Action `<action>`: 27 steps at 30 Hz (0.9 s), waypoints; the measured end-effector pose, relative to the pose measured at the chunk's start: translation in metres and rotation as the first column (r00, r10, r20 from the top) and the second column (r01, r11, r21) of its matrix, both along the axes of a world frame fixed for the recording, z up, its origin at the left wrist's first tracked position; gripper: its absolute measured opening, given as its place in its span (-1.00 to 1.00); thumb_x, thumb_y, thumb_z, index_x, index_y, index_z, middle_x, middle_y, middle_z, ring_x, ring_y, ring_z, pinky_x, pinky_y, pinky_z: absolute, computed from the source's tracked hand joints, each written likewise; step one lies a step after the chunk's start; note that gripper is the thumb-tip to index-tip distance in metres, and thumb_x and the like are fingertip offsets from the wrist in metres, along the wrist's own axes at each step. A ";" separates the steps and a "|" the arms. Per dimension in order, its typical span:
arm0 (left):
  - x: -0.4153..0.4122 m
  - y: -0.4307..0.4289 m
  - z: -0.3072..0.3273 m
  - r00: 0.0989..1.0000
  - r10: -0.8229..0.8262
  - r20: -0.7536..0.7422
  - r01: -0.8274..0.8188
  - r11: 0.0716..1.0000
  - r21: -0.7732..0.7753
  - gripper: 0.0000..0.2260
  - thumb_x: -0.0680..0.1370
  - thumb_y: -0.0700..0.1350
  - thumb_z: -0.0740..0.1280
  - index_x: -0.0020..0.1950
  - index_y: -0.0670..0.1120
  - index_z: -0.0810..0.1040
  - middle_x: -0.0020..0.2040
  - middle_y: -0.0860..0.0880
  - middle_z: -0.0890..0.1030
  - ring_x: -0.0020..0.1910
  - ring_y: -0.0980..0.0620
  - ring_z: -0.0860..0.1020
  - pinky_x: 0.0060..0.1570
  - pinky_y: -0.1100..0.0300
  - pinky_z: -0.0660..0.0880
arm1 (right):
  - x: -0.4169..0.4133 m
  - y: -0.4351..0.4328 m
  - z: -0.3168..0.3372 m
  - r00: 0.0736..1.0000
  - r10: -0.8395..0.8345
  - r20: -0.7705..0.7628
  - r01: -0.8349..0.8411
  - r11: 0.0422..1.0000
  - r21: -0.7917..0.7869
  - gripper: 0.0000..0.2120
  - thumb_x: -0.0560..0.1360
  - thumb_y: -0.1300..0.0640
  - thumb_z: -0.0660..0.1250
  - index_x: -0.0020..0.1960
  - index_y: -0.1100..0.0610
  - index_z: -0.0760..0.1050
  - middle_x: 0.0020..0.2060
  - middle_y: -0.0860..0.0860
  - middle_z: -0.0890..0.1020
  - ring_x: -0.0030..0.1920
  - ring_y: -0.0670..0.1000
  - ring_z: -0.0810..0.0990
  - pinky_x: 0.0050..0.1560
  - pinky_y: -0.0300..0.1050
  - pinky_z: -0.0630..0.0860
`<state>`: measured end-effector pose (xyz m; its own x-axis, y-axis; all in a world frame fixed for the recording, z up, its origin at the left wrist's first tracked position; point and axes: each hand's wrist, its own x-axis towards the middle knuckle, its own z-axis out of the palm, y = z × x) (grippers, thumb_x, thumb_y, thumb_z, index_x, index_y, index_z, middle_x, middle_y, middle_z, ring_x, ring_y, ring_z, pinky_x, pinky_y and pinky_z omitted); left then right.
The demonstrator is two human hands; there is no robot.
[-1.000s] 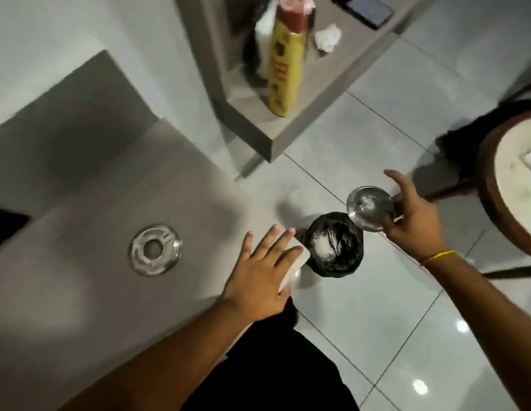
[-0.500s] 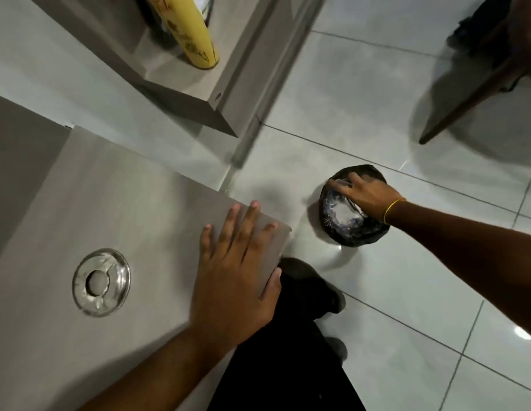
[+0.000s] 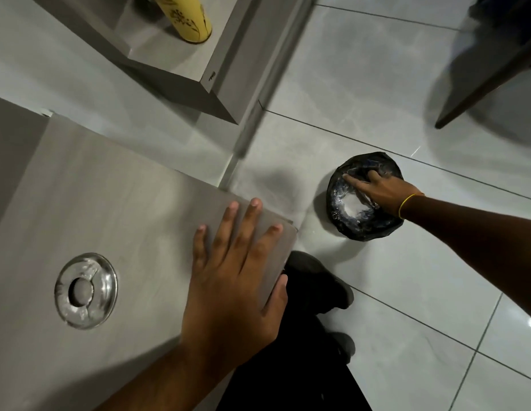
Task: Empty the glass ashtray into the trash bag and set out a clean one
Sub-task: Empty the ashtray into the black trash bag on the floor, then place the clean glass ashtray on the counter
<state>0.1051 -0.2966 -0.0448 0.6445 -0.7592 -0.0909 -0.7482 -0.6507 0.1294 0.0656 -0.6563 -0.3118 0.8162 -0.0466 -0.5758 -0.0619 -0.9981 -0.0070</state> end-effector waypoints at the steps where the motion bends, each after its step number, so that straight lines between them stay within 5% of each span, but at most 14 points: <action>1: 0.000 0.000 -0.001 1.000 -0.001 0.007 0.001 1.000 -0.007 -0.34 0.58 0.13 0.33 0.66 0.01 0.31 0.77 -0.10 0.22 0.78 -0.14 0.07 0.65 -0.41 0.17 | 0.003 0.000 -0.003 1.000 0.001 0.000 -0.001 1.000 0.002 -0.24 0.66 0.15 0.19 0.73 -0.15 -0.12 0.23 0.21 0.44 -0.01 0.30 0.68 -0.17 0.08 0.53; 5: 0.000 0.000 -0.003 1.000 0.002 0.021 -0.002 0.999 -0.041 -0.34 0.56 0.11 0.35 0.64 -0.02 0.36 0.75 -0.11 0.26 0.77 -0.15 0.12 0.63 -0.42 0.20 | 0.016 -0.006 -0.014 0.995 0.056 -0.081 -0.063 0.995 -0.082 -0.35 0.64 0.12 0.25 0.68 0.09 0.13 0.30 0.24 0.47 0.14 0.35 0.68 0.15 0.20 0.66; 9: 0.000 -0.001 -0.005 1.000 0.009 0.010 -0.008 0.999 -0.049 -0.32 0.55 0.11 0.36 0.66 0.01 0.32 0.76 -0.10 0.24 0.78 -0.13 0.10 0.66 -0.39 0.16 | 0.017 -0.004 -0.016 0.997 0.041 -0.060 -0.043 0.999 -0.022 -0.21 0.65 0.11 0.24 0.72 -0.18 -0.11 0.23 0.24 0.45 0.05 0.34 0.69 -0.08 0.13 0.59; 13: 0.000 0.001 -0.005 1.000 0.008 0.005 -0.008 0.998 -0.064 -0.32 0.55 0.12 0.36 0.66 0.03 0.32 0.76 -0.09 0.24 0.78 -0.11 0.08 0.69 -0.34 0.09 | 0.019 -0.001 -0.025 0.992 0.088 -0.089 -0.096 0.992 -0.078 -0.34 0.66 0.18 0.20 0.71 -0.01 0.08 0.25 0.24 0.45 0.10 0.34 0.69 0.07 0.22 0.68; 17: 0.000 0.000 -0.005 1.000 0.002 0.001 -0.002 0.997 -0.074 -0.32 0.55 0.12 0.37 0.66 0.03 0.33 0.76 -0.09 0.23 0.78 -0.12 0.10 0.68 -0.36 0.11 | 0.017 0.002 -0.030 0.992 0.117 -0.055 -0.121 0.989 -0.079 -0.20 0.65 0.23 0.19 0.72 -0.17 -0.13 0.29 0.24 0.44 0.08 0.32 0.69 -0.03 0.12 0.61; 19: 0.000 0.001 -0.005 1.000 0.000 0.003 0.000 0.996 -0.085 -0.33 0.55 0.11 0.39 0.65 0.03 0.34 0.76 -0.09 0.25 0.78 -0.13 0.11 0.66 -0.38 0.14 | 0.020 0.002 -0.037 0.992 0.109 -0.067 -0.114 0.990 -0.088 -0.33 0.65 0.20 0.21 0.70 -0.05 0.08 0.28 0.25 0.45 0.11 0.34 0.69 0.05 0.16 0.66; 21: -0.001 0.001 -0.006 1.000 0.000 0.015 0.002 0.996 -0.090 -0.34 0.56 0.10 0.39 0.65 0.03 0.35 0.76 -0.09 0.24 0.78 -0.14 0.11 0.66 -0.38 0.14 | 0.022 -0.001 -0.038 0.998 0.030 -0.063 -0.035 0.996 -0.078 -0.39 0.64 0.15 0.27 0.66 0.03 0.20 0.27 0.26 0.47 0.10 0.37 0.70 0.08 0.23 0.67; 24: 0.000 0.002 -0.007 1.000 -0.011 0.028 0.013 0.996 -0.088 -0.35 0.58 0.11 0.39 0.66 0.03 0.35 0.77 -0.09 0.22 0.78 -0.14 0.09 0.67 -0.36 0.12 | 0.014 -0.005 -0.033 0.967 -0.252 -0.032 0.253 0.966 0.056 -0.27 0.62 0.04 0.35 0.70 -0.01 0.10 0.32 0.34 0.46 0.11 0.48 0.67 0.11 0.30 0.66; 27: -0.001 0.004 -0.011 0.999 -0.023 0.024 0.024 0.999 -0.036 -0.34 0.59 0.14 0.34 0.68 0.05 0.30 0.80 -0.06 0.13 0.79 -0.13 0.03 0.70 -0.33 0.05 | -0.002 -0.011 -0.017 0.795 -0.607 -0.024 0.600 0.778 0.187 -0.31 0.57 0.02 0.41 0.63 -0.02 0.22 0.32 0.40 0.53 0.19 0.50 0.62 0.21 0.26 0.59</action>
<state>0.1043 -0.2928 -0.0557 0.6281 -0.7766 -0.0484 -0.7663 -0.6282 0.1345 0.0634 -0.6678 -0.3286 0.6750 -0.4375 -0.5941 -0.6472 -0.7378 -0.1920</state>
